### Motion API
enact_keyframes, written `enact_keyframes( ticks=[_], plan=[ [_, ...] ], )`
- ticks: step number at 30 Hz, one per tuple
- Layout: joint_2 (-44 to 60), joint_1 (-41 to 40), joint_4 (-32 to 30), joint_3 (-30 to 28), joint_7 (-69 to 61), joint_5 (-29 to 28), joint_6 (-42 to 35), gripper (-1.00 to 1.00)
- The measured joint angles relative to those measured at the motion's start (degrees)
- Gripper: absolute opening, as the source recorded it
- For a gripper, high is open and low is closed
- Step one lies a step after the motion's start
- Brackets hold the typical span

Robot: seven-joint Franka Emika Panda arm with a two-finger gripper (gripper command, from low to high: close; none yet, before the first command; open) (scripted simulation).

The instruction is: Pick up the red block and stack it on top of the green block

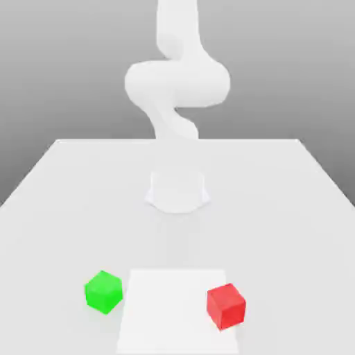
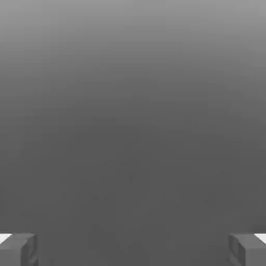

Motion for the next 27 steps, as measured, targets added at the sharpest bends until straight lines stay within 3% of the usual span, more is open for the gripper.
enact_keyframes(
  ticks=[21,27],
  plan=[
    [44.0,7.9,-15.5,2.1,-11.5,-0.2,21.0,0.00],
    [56.4,8.7,-15.2,1.4,-11.5,-1.5,30.4,0.00]
  ],
)
